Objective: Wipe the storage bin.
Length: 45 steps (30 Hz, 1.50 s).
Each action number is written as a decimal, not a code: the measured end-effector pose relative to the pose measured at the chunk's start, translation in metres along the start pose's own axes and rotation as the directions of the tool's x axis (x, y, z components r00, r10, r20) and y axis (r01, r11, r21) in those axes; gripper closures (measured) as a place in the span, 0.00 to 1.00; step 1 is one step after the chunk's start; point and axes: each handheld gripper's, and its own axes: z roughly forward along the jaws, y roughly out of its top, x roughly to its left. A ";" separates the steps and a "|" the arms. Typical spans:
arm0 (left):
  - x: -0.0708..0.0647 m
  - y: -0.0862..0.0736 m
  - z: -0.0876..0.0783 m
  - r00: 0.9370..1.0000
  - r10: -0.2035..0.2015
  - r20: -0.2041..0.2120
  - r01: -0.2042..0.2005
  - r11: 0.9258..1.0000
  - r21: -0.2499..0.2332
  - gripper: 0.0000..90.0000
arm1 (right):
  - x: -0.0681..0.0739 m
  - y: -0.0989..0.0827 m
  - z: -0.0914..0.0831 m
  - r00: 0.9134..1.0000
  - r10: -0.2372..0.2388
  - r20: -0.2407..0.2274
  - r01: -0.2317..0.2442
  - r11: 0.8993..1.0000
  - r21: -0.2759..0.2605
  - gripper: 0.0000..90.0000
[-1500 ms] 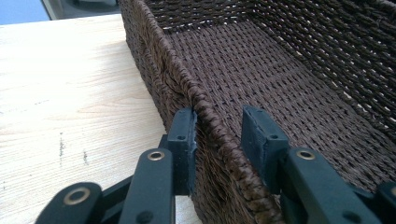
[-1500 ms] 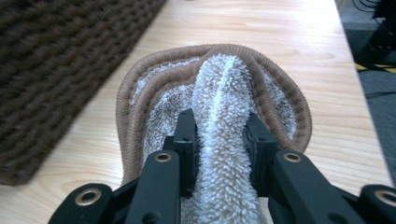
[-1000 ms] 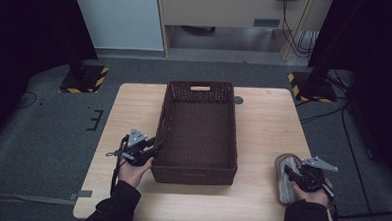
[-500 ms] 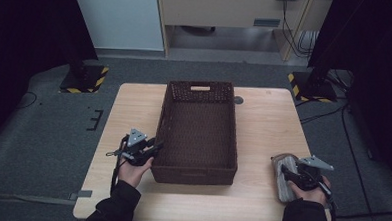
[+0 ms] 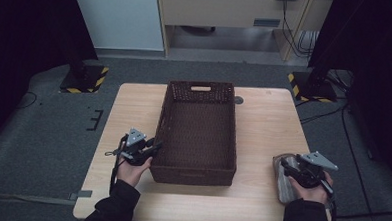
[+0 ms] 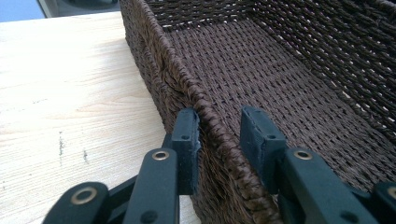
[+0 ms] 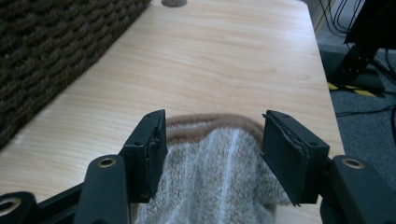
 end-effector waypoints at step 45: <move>0.005 -0.002 -0.006 0.994 0.026 0.104 -0.027 1.000 0.012 0.77 | 0.084 0.119 0.056 0.964 -0.081 -0.255 0.046 0.989 -0.142 0.53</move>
